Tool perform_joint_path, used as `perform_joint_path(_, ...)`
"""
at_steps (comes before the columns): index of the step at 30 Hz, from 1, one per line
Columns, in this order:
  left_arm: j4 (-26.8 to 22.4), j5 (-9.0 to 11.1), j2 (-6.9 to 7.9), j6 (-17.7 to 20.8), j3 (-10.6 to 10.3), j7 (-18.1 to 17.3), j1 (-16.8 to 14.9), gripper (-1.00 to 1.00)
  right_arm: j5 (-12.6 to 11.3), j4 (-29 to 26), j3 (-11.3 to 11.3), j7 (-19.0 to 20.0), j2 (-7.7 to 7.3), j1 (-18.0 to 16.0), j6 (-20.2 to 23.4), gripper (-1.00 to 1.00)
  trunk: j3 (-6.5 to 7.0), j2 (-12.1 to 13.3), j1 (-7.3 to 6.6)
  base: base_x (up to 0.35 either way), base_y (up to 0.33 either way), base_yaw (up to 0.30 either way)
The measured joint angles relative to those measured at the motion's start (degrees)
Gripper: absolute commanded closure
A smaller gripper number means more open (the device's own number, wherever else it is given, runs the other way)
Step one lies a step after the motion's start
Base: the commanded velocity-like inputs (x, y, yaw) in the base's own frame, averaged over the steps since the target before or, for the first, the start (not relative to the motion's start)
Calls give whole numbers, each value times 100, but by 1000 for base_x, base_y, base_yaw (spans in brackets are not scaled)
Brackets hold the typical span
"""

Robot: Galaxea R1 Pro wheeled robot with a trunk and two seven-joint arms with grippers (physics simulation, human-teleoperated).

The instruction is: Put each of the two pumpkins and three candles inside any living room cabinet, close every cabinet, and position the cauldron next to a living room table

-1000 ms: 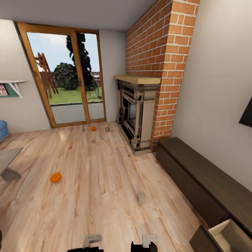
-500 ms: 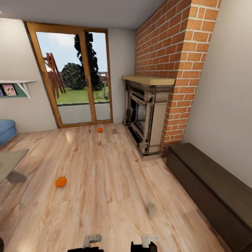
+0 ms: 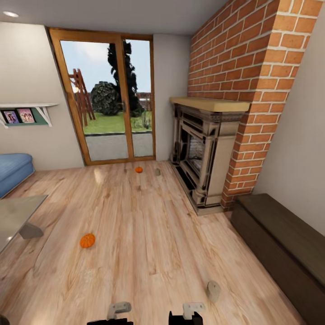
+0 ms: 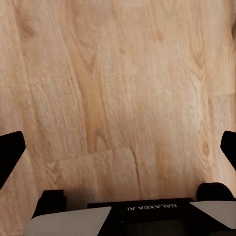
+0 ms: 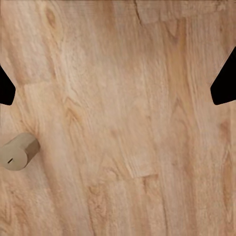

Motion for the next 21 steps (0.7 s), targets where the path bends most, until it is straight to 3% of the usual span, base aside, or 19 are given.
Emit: perform_joint_path(21,0,0,3,0,0,-4,0,-100,0,8,0,0,0,0,0,-100,0,0,0,309,202,0)
